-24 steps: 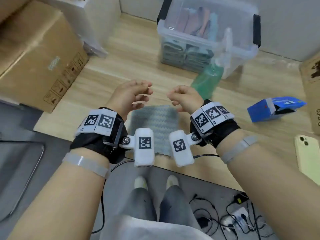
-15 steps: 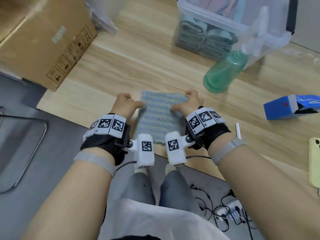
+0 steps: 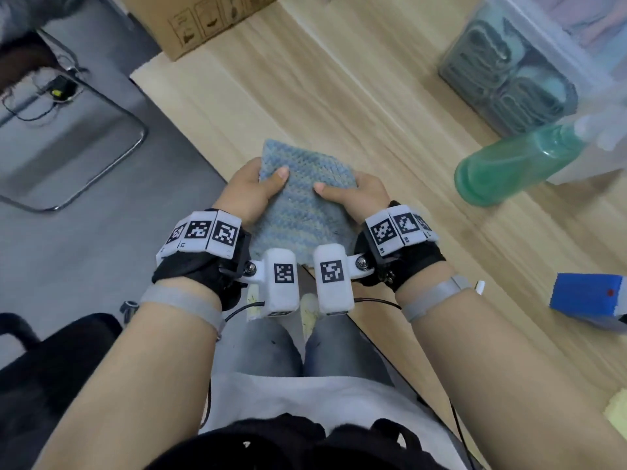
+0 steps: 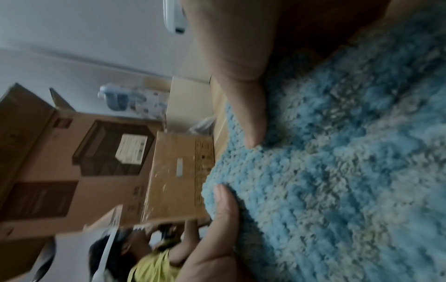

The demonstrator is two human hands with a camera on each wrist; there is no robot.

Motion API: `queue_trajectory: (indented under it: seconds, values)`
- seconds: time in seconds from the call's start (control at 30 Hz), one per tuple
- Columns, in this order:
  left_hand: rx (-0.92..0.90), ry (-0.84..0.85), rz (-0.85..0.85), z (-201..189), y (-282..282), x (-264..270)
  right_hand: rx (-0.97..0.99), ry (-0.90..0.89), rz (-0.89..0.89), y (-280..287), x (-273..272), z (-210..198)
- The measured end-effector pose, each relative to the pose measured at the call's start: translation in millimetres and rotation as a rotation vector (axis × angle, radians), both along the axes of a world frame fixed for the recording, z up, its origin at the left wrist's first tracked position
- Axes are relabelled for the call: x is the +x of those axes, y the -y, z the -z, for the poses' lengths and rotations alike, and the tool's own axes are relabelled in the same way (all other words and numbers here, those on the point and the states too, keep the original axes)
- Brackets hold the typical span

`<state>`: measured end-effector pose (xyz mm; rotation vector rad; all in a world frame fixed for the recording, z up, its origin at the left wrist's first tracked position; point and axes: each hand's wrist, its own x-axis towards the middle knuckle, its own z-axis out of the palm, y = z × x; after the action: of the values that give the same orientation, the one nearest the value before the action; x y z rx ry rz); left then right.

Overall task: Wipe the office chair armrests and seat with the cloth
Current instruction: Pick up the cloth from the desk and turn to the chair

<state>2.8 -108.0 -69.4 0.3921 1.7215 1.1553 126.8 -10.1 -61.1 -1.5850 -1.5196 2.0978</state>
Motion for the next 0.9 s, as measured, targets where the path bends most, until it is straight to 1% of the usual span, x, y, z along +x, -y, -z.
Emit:
queue_trajectory:
  seconds: [0.13, 0.27, 0.4, 0.47, 0.53, 0.7, 0.8, 0.9]
  values:
    - [0.026, -0.048, -0.261, -4.3, 64.0, -11.7, -0.089, -0.077, -0.18, 38.1, -35.5, -2.1]
    - [0.004, -0.027, -0.503, -1.4, 131.8, -15.5, -0.205, -0.138, -0.393, 89.2, -66.7, -2.6]
    - [-0.053, -0.002, -0.727, 5.5, 203.5, -6.3, -0.268, -0.109, -0.584, 146.7, -90.1, 6.5]
    - [-0.073, 0.004, -0.799, 8.3, 241.5, 1.4, -0.237, -0.073, -0.685, 179.1, -101.1, 12.1]
    - [-0.07, 0.019, -0.882, 12.8, 280.9, 11.4, -0.221, -0.056, -0.774, 215.7, -109.4, 16.1]
    - [-0.02, 0.079, -1.146, 18.0, 379.6, 40.7, -0.325, -0.035, -0.998, 322.1, -120.8, 24.5]
    - [0.012, 0.127, -1.329, 20.2, 444.7, 64.5, -0.408, -0.015, -1.163, 395.5, -119.8, 30.6]
    - [0.022, 0.165, -1.502, 20.7, 507.7, 91.5, -0.445, 0.007, -1.325, 469.6, -112.7, 37.5]
